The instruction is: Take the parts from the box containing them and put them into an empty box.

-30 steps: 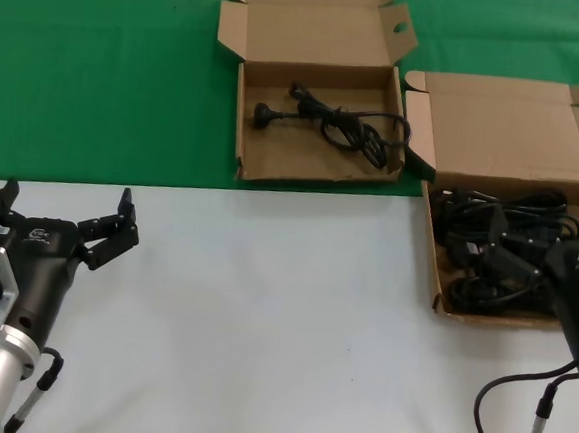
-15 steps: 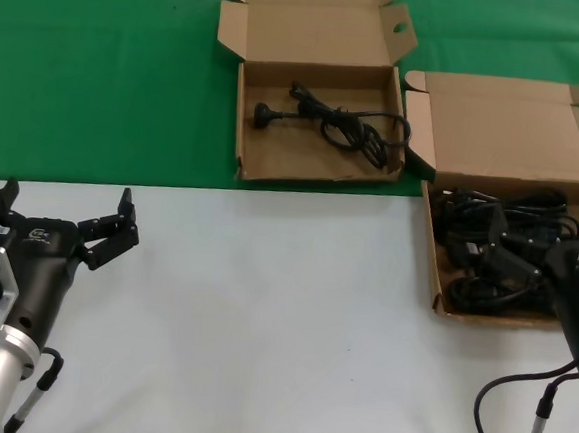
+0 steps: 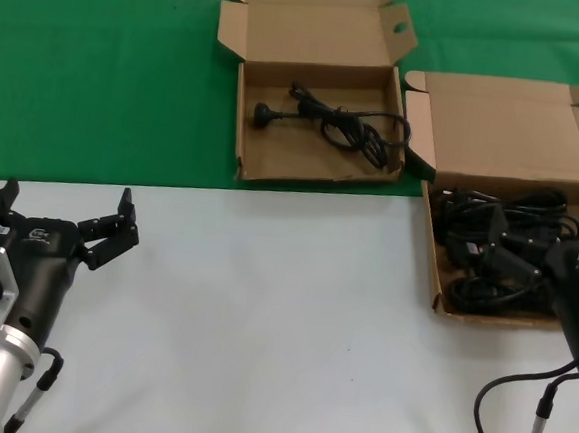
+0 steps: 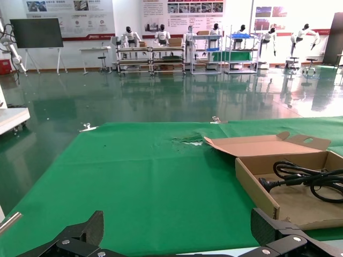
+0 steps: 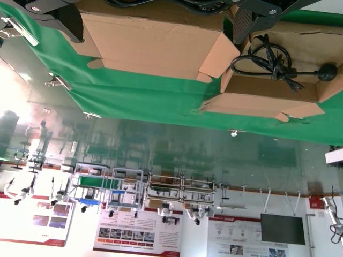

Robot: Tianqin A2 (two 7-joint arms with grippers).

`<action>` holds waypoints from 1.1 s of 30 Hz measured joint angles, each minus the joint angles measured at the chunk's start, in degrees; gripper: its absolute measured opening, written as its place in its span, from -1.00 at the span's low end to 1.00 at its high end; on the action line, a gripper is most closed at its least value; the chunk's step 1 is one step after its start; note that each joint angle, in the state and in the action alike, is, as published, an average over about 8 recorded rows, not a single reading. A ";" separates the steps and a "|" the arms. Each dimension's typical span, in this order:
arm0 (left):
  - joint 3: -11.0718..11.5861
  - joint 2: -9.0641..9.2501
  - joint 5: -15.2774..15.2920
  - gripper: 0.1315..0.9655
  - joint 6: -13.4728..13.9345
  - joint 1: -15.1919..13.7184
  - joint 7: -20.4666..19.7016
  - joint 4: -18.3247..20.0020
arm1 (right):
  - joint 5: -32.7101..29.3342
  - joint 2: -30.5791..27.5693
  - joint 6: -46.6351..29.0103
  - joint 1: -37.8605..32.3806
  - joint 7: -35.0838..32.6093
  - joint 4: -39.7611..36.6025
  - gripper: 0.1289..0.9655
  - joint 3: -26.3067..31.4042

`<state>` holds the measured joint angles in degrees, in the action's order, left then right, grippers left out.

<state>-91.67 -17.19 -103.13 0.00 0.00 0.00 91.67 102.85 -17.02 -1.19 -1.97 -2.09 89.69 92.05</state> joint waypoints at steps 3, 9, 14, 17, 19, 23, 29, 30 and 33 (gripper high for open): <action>0.00 0.00 0.00 1.00 0.00 0.00 0.00 0.00 | 0.00 0.00 0.00 0.00 0.00 0.00 1.00 0.00; 0.00 0.00 0.00 1.00 0.00 0.00 0.00 0.00 | 0.00 0.00 0.00 0.00 0.00 0.00 1.00 0.00; 0.00 0.00 0.00 1.00 0.00 0.00 0.00 0.00 | 0.00 0.00 0.00 0.00 0.00 0.00 1.00 0.00; 0.00 0.00 0.00 1.00 0.00 0.00 0.00 0.00 | 0.00 0.00 0.00 0.00 0.00 0.00 1.00 0.00; 0.00 0.00 0.00 1.00 0.00 0.00 0.00 0.00 | 0.00 0.00 0.00 0.00 0.00 0.00 1.00 0.00; 0.00 0.00 0.00 1.00 0.00 0.00 0.00 0.00 | 0.00 0.00 0.00 0.00 0.00 0.00 1.00 0.00; 0.00 0.00 0.00 1.00 0.00 0.00 0.00 0.00 | 0.00 0.00 0.00 0.00 0.00 0.00 1.00 0.00; 0.00 0.00 0.00 1.00 0.00 0.00 0.00 0.00 | 0.00 0.00 0.00 0.00 0.00 0.00 1.00 0.00; 0.00 0.00 0.00 1.00 0.00 0.00 0.00 0.00 | 0.00 0.00 0.00 0.00 0.00 0.00 1.00 0.00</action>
<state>-91.67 -17.19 -103.13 0.00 0.00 0.00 91.67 102.85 -17.02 -1.19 -1.97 -2.09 89.69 92.05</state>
